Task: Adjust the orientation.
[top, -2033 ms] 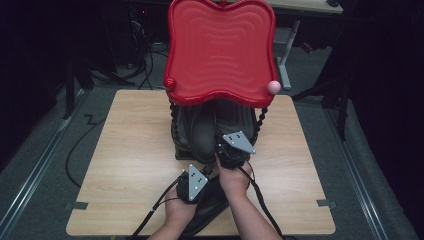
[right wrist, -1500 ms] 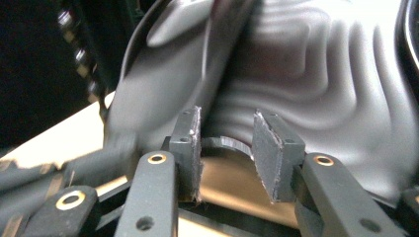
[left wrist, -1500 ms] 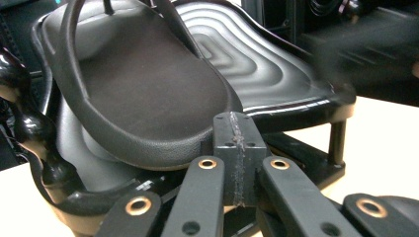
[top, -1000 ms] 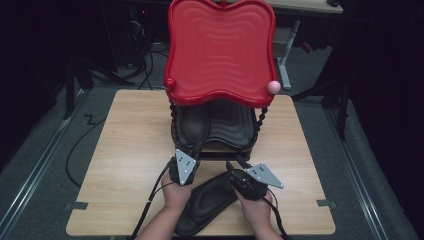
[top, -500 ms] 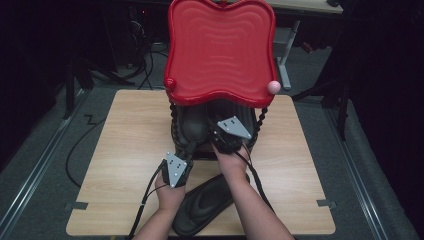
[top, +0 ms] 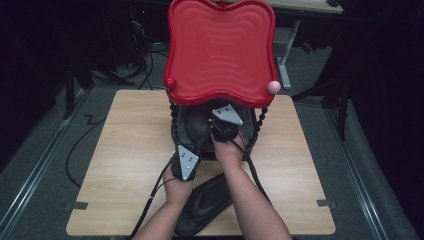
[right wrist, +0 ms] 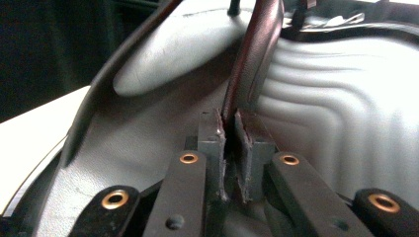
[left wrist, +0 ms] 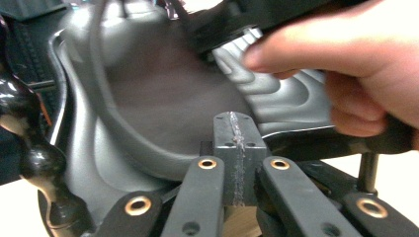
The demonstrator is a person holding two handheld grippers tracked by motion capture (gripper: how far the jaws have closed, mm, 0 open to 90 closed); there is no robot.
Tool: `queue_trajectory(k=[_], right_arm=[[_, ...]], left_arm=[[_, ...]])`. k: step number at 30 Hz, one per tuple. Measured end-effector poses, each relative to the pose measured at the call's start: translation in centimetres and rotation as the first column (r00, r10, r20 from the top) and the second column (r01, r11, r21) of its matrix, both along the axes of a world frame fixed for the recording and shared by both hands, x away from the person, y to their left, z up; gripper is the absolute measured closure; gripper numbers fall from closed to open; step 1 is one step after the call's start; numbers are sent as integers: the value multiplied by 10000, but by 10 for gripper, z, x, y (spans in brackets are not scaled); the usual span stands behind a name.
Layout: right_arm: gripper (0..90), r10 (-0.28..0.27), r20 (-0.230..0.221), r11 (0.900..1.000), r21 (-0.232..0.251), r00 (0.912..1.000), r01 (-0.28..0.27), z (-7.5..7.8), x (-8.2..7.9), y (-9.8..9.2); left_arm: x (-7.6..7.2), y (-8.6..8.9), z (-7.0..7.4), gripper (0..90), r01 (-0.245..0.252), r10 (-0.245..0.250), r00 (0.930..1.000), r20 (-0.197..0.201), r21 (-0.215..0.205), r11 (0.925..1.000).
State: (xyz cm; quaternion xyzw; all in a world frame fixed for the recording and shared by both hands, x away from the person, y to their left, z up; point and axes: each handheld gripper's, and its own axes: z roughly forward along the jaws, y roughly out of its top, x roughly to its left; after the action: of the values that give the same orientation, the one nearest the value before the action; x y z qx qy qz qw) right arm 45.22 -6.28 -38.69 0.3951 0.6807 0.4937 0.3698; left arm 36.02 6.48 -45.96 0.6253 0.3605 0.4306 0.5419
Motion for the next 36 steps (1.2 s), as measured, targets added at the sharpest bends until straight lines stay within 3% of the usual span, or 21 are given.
queue_trajectory(k=[3, 6, 9, 13, 16, 20, 23, 26, 29, 32, 34, 36], right_arm=[[811, 68, -68, 10000, -28, 10000, -68, -1, 1, -4], [722, 130, -133, 9999, 110, 9998, -129, -1, -1, -5], [694, 214, -128, 9995, 241, 9997, -211, -4, -9, -10], [669, 367, -23, 9985, 400, 9993, -366, -11, -29, -25], [626, 547, 67, 9970, 539, 9985, -550, -19, -49, -42], [552, 878, 43, 9936, 714, 9961, -879, -32, -81, -70], [522, 1282, -247, 9900, 617, 9914, -1265, -48, -106, -90], [501, 1549, -710, 9869, 568, 9854, -1510, -65, -126, -107], [486, 1811, -1200, 9834, 316, 9761, -1786, -78, -140, -118], [473, 1964, -1659, 9804, 183, 9664, -1961, -90, -150, -124], [461, 2125, -2070, 9770, 269, 9550, -2116, -96, -156, -125], [462, 2263, -2159, 9736, 191, 9498, -2276, -99, -165, -124]], left_arm=[[0, -3, 0, 900, -31, 28, 10000, 89, 299, 9995], [5, 0, 1, 900, -309, 309, 9994, -173, 29, 9995], [11, 5, -1, 899, -374, 367, 9984, -439, -147, 9992], [11, 5, 0, 889, -296, 282, 9986, -446, -308, 9991], [3, 4, 3, 825, -27, 15, 9996, -273, -444, 9990], [-18, 9, 7, 734, 329, -324, 9994, 92, -537, 9980], [-39, 22, 6, 654, 417, -416, 9991, 36, -568, 9975], [-65, 42, 0, 597, 319, -339, 9990, -280, -670, 9972], [-92, 63, -13, 567, 181, -223, 9963, -832, -501, 9986], [-115, 79, -28, 550, -55, 44, 9946, -1035, -105, 9999], [-119, 85, -31, 546, -123, 99, 9924, -1229, -189, 9997], [-118, 90, -28, 533, -158, 103, 9917, -1279, -424, 9990]])
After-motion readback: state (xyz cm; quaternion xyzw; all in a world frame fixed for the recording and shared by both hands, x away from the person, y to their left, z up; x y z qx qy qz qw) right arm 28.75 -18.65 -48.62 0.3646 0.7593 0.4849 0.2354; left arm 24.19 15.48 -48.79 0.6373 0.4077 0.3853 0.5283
